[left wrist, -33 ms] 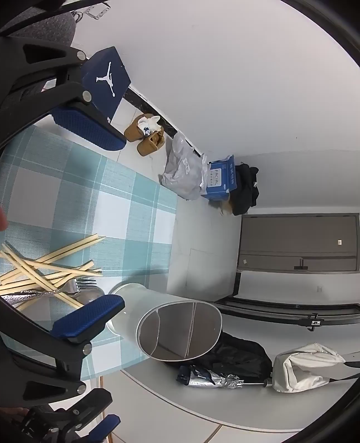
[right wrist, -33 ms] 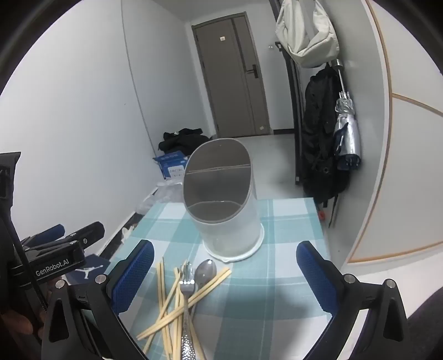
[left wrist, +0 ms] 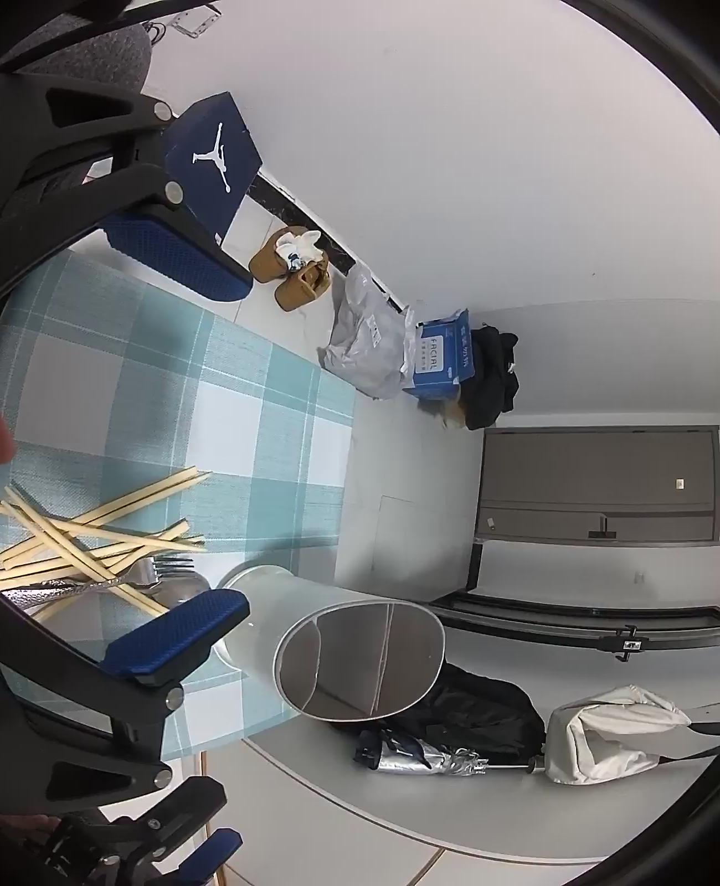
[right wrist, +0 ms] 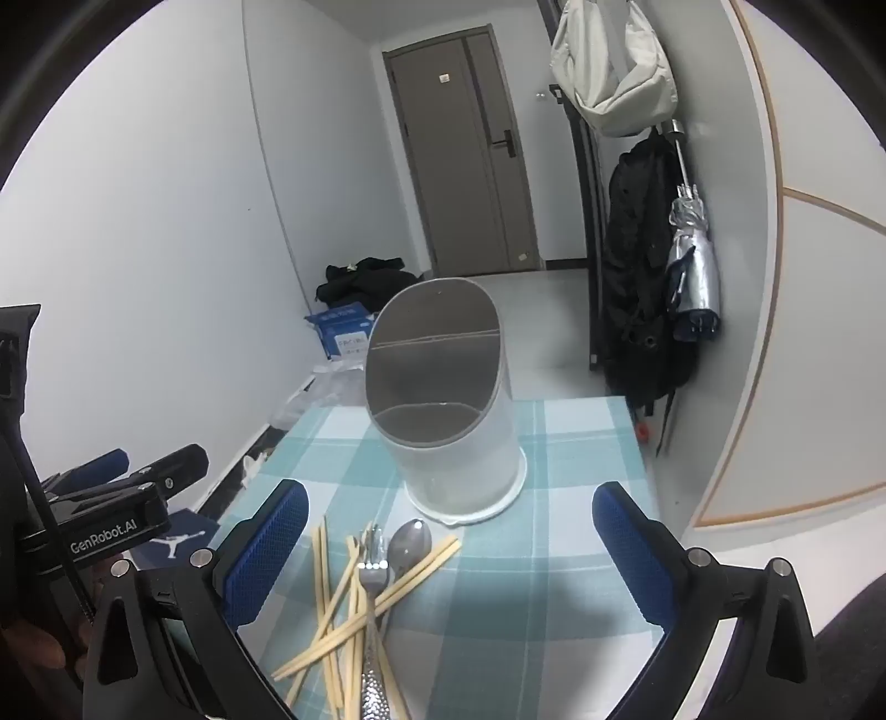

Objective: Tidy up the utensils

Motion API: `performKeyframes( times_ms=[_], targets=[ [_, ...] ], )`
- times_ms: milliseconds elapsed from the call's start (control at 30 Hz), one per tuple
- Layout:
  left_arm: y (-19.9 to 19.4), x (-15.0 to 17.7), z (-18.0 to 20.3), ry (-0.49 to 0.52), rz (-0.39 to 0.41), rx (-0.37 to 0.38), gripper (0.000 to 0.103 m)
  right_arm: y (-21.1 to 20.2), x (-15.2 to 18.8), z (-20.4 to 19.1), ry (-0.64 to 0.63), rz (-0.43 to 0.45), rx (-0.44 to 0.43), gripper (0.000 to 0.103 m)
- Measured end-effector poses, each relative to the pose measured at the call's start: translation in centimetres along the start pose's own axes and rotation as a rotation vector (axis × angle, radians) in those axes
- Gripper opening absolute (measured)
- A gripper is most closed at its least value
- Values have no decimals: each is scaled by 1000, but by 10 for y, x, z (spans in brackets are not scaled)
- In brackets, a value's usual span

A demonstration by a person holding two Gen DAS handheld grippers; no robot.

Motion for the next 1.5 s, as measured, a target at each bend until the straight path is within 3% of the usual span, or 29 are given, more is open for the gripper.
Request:
performKeyframes(
  times_ms=[100, 133, 200, 800, 1500],
  targets=[
    [1, -1, -3, -7, -4, -5, 102, -1, 1, 2, -8, -6, 10, 103],
    [-5, 0, 1, 10, 37, 2, 102, 0, 0, 2, -9, -6, 13, 103],
    [-7, 1, 0, 9, 40, -5, 102, 1, 0, 1, -13, -2, 23, 103],
    [-2, -1, -4, -2, 32, -25, 102, -9, -3, 1, 8, 49, 31, 103],
    [-2, -1, -4, -6, 30, -22, 102, -7, 0, 0, 2, 28, 20, 103]
  ],
)
Point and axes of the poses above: each gripper's, at about its wrist camera, not at the fingertips, and y roughly the way its jaws point, z to its right, x to its underside, the point moved 6 cm from there along y, roughly the way its jaws point, and after that the axes turned 5 degrees about -z, right-handed, at the moved point
